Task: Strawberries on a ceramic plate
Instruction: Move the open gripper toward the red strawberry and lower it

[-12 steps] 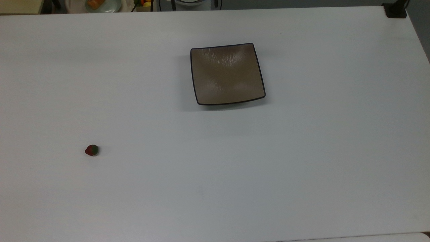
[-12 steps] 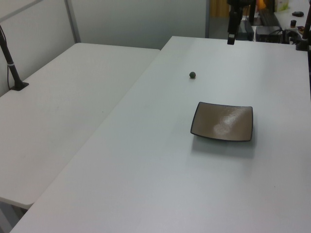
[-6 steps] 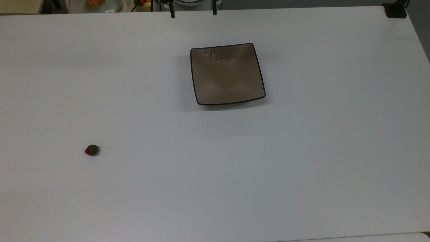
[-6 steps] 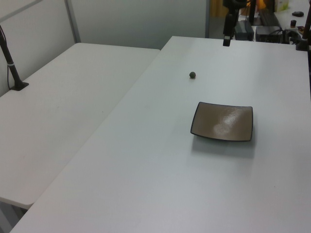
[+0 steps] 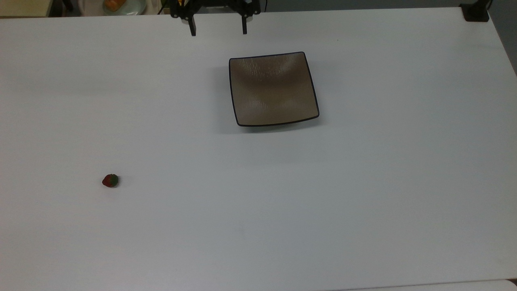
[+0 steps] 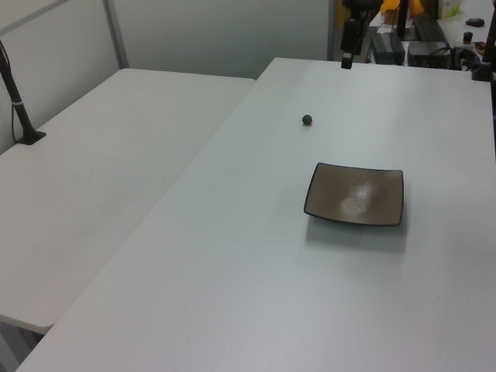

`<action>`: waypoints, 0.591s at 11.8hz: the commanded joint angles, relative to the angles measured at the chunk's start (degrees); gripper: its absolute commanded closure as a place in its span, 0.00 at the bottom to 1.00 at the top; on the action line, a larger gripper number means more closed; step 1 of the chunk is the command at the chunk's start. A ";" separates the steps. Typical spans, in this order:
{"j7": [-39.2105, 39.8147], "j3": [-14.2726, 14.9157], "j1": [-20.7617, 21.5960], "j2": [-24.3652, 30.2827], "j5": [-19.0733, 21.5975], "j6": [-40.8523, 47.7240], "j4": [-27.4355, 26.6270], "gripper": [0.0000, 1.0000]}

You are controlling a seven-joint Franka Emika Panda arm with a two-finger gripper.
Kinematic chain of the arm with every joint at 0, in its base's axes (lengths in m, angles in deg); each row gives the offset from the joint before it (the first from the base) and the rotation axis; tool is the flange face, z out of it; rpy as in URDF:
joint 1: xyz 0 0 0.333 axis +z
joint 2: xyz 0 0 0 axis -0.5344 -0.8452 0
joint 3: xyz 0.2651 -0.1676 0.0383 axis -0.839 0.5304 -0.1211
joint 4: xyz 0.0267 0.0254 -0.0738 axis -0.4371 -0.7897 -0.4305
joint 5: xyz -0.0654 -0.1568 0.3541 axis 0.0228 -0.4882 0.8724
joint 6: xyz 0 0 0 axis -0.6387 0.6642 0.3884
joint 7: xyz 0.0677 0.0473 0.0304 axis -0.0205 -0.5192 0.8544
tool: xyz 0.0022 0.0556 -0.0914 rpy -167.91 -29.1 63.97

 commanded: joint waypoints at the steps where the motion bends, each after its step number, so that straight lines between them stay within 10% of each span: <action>1: -0.49 1.83 0.46 -5.11 0.80 -0.13 5.26 0.00; 7: -0.05 4.92 -2.35 -14.16 0.80 -0.31 14.04 0.00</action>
